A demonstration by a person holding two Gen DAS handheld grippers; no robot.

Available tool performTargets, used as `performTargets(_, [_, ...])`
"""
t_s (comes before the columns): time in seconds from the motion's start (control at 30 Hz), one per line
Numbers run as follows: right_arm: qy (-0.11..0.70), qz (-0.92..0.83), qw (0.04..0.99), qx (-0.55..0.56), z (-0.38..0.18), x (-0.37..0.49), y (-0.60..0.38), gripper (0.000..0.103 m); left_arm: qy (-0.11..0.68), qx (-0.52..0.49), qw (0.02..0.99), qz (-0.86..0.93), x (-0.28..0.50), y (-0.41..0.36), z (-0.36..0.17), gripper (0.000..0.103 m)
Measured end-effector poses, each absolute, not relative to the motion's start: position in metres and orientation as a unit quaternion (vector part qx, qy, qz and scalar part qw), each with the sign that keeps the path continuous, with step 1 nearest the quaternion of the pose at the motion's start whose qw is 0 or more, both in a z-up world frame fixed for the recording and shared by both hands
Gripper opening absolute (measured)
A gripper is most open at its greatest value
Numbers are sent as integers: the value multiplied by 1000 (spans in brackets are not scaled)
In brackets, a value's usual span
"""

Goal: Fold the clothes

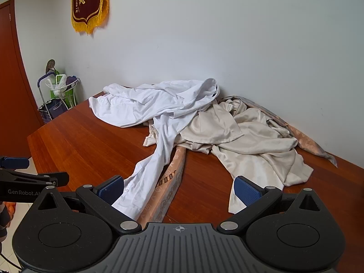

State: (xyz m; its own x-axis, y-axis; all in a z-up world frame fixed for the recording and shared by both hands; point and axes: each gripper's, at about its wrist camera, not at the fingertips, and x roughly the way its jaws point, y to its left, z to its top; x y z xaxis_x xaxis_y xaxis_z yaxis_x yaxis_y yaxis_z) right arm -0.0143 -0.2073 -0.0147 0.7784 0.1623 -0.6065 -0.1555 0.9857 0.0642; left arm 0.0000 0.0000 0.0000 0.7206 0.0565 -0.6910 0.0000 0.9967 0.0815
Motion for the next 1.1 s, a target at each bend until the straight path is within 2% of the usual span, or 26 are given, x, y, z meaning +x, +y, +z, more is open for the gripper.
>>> performTargets(1.1, [326,78,942,11,-13,-11,-211,103,383,38,923,13,5,-2,-4,103])
